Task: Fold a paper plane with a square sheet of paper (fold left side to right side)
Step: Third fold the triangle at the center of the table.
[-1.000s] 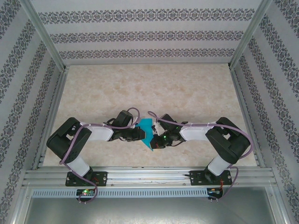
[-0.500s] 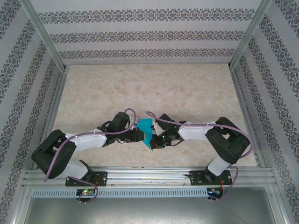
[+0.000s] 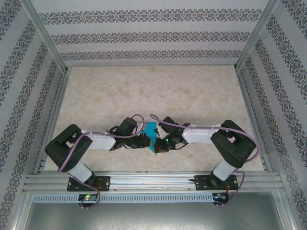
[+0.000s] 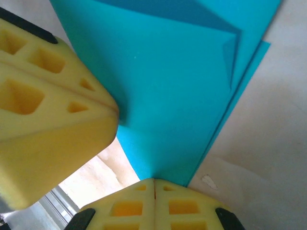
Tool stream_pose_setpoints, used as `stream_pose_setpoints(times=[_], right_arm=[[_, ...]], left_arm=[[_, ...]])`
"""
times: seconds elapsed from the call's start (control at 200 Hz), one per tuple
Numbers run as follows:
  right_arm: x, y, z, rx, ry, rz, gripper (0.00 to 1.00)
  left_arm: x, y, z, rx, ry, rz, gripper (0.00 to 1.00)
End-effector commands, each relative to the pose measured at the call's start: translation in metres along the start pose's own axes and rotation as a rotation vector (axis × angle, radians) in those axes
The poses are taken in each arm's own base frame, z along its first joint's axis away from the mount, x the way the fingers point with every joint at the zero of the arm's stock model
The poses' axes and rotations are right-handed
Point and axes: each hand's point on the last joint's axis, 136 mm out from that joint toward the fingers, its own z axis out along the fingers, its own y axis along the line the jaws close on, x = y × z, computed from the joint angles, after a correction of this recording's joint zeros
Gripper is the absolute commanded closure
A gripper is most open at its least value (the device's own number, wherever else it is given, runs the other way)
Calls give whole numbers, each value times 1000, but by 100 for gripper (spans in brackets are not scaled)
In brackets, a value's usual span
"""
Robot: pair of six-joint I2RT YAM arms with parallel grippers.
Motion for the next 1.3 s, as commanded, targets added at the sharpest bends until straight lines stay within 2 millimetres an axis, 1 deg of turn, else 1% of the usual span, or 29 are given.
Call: stream_pose_setpoints(times=[0.0,0.195,0.49,0.784,1.044,1.144,1.299], right_arm=[[14,-46,10,193,32,63,100],[16,-48,9,206,40,62,100],[18,-49,9,212,52,60,100],[21,-50,9,223,65,64,100],[21,-50,7,225,62,61,100],[20,-48,7,223,63,61,100],[20,-49,7,225,64,62,100]], left_arm=[[-1,-1,4,7,-8,5,92],[3,12,6,-49,3,-18,92],[4,28,4,-121,-1,-39,92],[-15,43,-5,-159,-33,-34,92],[-25,77,-19,-236,-66,-45,92],[-33,86,-25,-250,-89,-47,92],[-48,93,-32,-256,-112,-51,92]])
